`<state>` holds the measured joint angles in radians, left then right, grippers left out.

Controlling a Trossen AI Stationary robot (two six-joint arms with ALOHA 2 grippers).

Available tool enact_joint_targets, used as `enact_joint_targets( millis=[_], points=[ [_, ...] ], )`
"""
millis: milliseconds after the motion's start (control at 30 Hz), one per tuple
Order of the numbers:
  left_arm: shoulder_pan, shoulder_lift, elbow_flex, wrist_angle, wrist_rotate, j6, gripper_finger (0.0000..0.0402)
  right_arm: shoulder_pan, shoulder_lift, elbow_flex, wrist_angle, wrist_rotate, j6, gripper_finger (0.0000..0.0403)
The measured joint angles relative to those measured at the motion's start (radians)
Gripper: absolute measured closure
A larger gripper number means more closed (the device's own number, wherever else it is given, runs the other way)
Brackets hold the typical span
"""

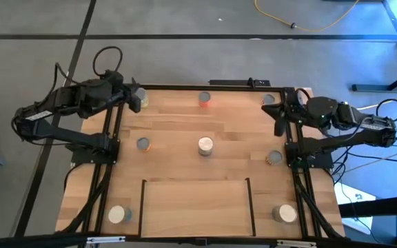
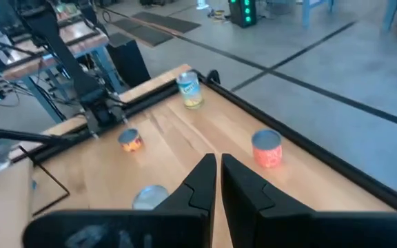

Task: Pick and place cans onto a shelf
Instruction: Put the canned peas on the shelf

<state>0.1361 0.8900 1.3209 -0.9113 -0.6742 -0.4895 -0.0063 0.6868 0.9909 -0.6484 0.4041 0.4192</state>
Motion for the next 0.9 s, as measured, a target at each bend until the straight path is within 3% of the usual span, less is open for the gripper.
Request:
enact_joint_targets(
  millis=[200, 333, 533, 733, 900],
  points=[
    [-0.001, -0.001, 0.0, 0.004, 0.029, -0.002, 0.0401, 0.0, -0.002, 0.021, 0.009, -0.089, 0.025, 0.0375],
    [0.011, -0.002, 0.0, 0.004, 0.034, -0.071, 0.0401, 0.0, 0.0, 0.018, 0.008, -0.093, 0.083, 0.0375],
    [0.073, 0.043, 0.0, 0.003, 0.074, -0.044, 0.0401, 0.0, 0.017, 0.018, 0.014, -0.093, 0.102, 0.0375],
    [0.166, 0.129, 0.0, -0.061, 0.28, -0.057, 0.0401, 0.0, 0.042, 0.018, 0.025, -0.092, 0.136, 0.0375],
    [0.162, 0.236, -0.001, -0.065, 0.522, 0.143, 0.0401, 0.0, 0.06, 0.018, 0.025, -0.091, 0.138, 0.0375]
  ],
)
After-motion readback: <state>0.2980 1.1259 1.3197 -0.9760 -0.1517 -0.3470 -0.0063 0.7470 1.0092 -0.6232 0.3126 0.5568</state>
